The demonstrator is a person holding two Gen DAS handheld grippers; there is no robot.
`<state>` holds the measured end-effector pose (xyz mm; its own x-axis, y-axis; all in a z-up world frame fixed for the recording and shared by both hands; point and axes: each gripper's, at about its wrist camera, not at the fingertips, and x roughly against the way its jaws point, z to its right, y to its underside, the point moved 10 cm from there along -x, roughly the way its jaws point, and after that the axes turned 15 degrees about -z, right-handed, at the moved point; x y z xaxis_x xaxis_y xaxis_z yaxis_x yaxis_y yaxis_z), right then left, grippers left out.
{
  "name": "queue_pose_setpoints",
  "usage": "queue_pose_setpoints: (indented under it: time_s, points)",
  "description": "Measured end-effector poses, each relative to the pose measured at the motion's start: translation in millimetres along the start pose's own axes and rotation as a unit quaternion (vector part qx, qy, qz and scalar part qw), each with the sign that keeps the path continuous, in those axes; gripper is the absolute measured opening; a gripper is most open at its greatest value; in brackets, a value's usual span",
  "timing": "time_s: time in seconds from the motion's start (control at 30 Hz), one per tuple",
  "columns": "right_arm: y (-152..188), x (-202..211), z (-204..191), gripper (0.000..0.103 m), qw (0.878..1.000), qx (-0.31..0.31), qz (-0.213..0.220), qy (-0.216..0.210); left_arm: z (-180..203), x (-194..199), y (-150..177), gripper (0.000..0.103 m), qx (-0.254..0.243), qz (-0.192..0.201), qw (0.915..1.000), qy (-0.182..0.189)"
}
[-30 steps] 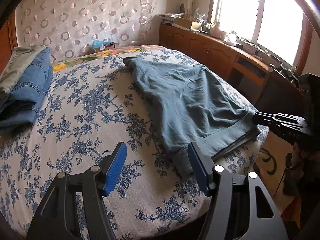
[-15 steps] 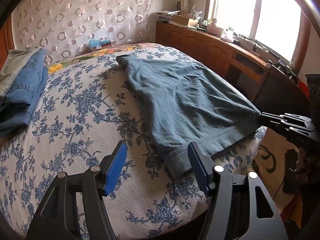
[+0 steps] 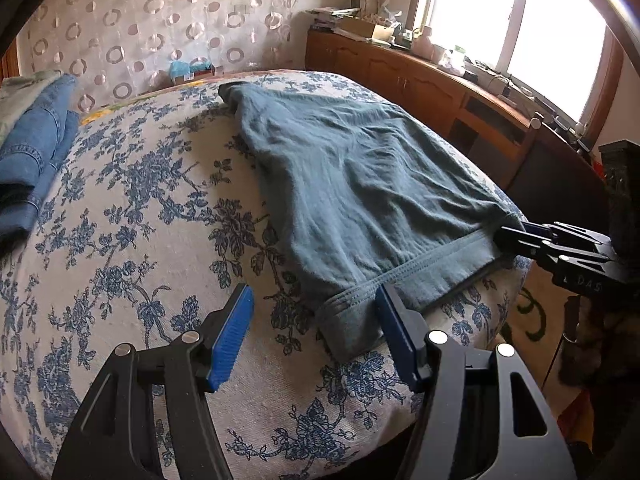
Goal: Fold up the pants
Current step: 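Lower the folded shorts onto the bed and open the right tool, then grasp the shorts hem with the left tool while the right tool grasps beside it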
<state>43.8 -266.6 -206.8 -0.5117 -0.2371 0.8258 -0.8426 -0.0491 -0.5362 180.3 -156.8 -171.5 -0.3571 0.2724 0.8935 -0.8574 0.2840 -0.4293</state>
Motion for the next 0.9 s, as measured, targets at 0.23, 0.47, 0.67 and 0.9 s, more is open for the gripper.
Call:
queue_pose_setpoints:
  time_s: [0.23,0.47,0.67,0.9]
  points:
    - [-0.1,-4.5,-5.5,0.034,1.0,0.015,0.004,0.007,0.3,0.0,0.9,0.064,-0.002,0.009,1.0,-0.001]
    - [3.8,-5.8,-4.0,0.034,1.0,0.026,0.014,0.007,4.2,1.2,2.8,0.055,-0.001,0.008,0.9999,0.014]
    - [6.3,-5.2,-2.3,0.033,0.999,0.03,0.017,0.005,13.8,2.5,5.2,0.045,-0.001,0.011,0.9994,0.033]
    - [6.3,-3.8,-1.0,0.032,0.999,0.032,0.014,0.0,21.1,3.6,5.7,0.031,-0.008,0.008,0.9994,0.031]
